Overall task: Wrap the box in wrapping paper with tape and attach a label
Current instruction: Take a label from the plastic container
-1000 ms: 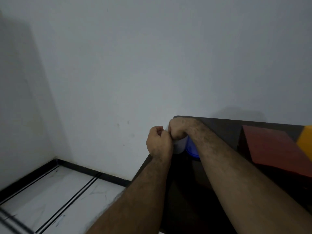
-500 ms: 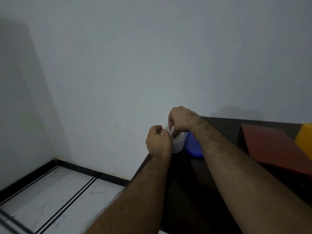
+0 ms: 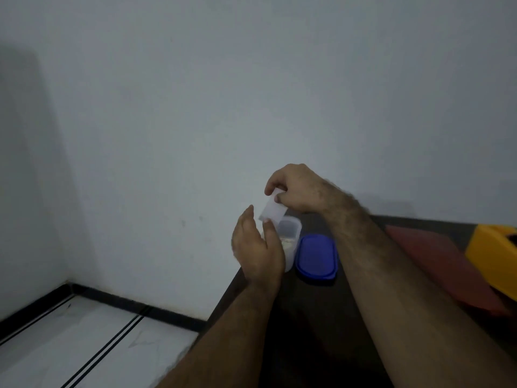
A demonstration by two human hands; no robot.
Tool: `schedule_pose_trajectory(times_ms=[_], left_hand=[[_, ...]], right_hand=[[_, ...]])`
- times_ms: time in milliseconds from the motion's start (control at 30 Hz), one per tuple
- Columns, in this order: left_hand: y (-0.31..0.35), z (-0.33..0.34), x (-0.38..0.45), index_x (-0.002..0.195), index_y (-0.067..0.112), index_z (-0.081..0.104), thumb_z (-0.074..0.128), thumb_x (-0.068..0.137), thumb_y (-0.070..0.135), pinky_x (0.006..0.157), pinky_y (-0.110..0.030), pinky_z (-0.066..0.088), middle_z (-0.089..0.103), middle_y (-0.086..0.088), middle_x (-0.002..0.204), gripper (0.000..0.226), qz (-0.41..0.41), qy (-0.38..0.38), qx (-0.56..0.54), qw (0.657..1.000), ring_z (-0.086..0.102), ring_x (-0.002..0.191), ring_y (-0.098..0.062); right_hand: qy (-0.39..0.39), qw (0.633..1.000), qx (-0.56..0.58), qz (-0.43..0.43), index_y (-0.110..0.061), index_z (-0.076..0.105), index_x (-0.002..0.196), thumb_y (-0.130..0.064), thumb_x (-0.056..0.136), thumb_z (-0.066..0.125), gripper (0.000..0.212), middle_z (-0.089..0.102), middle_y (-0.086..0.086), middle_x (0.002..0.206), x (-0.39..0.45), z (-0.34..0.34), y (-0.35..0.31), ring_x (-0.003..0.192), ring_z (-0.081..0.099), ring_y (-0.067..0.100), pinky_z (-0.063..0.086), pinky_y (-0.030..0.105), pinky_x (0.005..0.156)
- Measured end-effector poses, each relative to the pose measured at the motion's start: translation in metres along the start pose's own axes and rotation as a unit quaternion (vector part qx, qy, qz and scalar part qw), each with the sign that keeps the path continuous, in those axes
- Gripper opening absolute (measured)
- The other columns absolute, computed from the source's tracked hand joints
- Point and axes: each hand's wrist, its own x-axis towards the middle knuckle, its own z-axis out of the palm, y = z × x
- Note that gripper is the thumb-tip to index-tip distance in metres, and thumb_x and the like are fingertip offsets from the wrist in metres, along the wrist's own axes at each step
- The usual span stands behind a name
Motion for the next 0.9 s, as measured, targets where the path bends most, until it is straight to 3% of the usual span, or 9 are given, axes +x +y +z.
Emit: schedule_pose_trajectory(times_ms=[100,167,300,400,467,567,700,767,900], left_hand=[[0.012,0.000,-0.004,0.154,0.021,0.045,0.049,0.106,0.045,0.114,-0.040,0.037,0.053,-0.001,0.154,0.054,0.088,0.009,-0.002,0.996,0.049,0.139,-0.020],[0.021,-0.002,-0.010,0.157,0.024,0.040,0.049,0.103,0.046,0.112,-0.037,0.037,0.048,0.000,0.157,0.059,0.089,-0.024,-0.034,0.995,0.046,0.140,-0.018],[0.041,-0.005,-0.021,0.160,0.031,0.031,0.058,0.103,0.035,0.109,-0.026,0.039,0.045,0.013,0.154,0.062,0.068,-0.062,-0.118,0.989,0.042,0.137,-0.004],[0.057,-0.009,-0.032,0.151,0.038,0.042,0.055,0.103,0.042,0.104,-0.026,0.051,0.055,0.026,0.135,0.049,0.103,-0.128,-0.188,0.968,0.057,0.127,-0.006],[0.066,-0.011,-0.044,0.140,0.039,0.054,0.054,0.100,0.049,0.098,-0.021,0.053,0.064,0.023,0.126,0.042,0.144,-0.195,-0.217,0.946,0.062,0.123,-0.007],[0.077,-0.017,-0.059,0.133,0.028,0.065,0.057,0.098,0.045,0.098,-0.029,0.056,0.071,0.016,0.124,0.039,0.170,-0.282,-0.242,0.913,0.067,0.121,-0.012],[0.098,-0.013,-0.076,0.126,0.015,0.070,0.067,0.101,0.019,0.097,-0.035,0.057,0.076,0.000,0.118,0.026,0.089,-0.337,-0.322,0.880,0.071,0.115,-0.020],[0.108,-0.015,-0.091,0.123,0.013,0.072,0.072,0.097,0.006,0.088,-0.029,0.060,0.078,-0.003,0.110,0.027,0.042,-0.358,-0.334,0.871,0.074,0.104,-0.019],[0.118,-0.024,-0.120,0.119,0.010,0.071,0.076,0.089,-0.007,0.082,-0.033,0.064,0.079,-0.011,0.097,0.035,-0.040,-0.336,-0.374,0.864,0.077,0.093,-0.026]], right_hand=[[0.078,0.996,0.047,-0.009,-0.024,0.074,0.125,-0.007,0.098,0.067,0.033,0.068,-0.004,0.129,-0.016,-0.025,-0.006,0.113,0.063,0.015,0.050,0.025,0.094],[0.138,0.986,0.090,-0.010,-0.027,0.071,0.130,-0.007,0.100,0.064,0.036,0.068,-0.005,0.131,-0.033,-0.038,-0.004,0.116,0.063,0.014,0.052,0.024,0.099],[0.237,0.954,0.186,0.013,-0.030,0.064,0.138,-0.008,0.103,0.063,0.042,0.067,-0.006,0.129,-0.076,-0.054,0.016,0.117,0.061,0.010,0.048,0.007,0.093],[0.292,0.908,0.290,0.079,-0.036,0.064,0.132,-0.011,0.101,0.067,0.040,0.071,0.002,0.121,-0.114,-0.058,0.046,0.106,0.072,0.015,0.062,0.036,0.093],[0.301,0.876,0.348,0.143,-0.033,0.065,0.129,-0.009,0.100,0.068,0.038,0.076,0.005,0.113,-0.143,-0.058,0.063,0.091,0.077,0.015,0.065,0.043,0.086],[0.320,0.837,0.402,0.187,-0.027,0.065,0.127,-0.004,0.098,0.071,0.038,0.081,0.002,0.099,-0.178,-0.047,0.075,0.090,0.079,0.018,0.064,0.047,0.088],[0.344,0.817,0.411,0.211,-0.023,0.067,0.125,-0.003,0.095,0.074,0.036,0.082,0.000,0.096,-0.211,-0.032,0.076,0.091,0.079,0.016,0.064,0.045,0.088],[0.345,0.810,0.423,0.214,-0.020,0.067,0.125,-0.003,0.094,0.075,0.036,0.082,-0.001,0.097,-0.225,-0.027,0.071,0.091,0.079,0.017,0.064,0.044,0.087],[0.329,0.768,0.510,0.203,-0.012,0.066,0.125,0.001,0.092,0.076,0.037,0.081,0.008,0.106,-0.254,-0.022,0.056,0.098,0.079,0.026,0.065,0.040,0.082]])
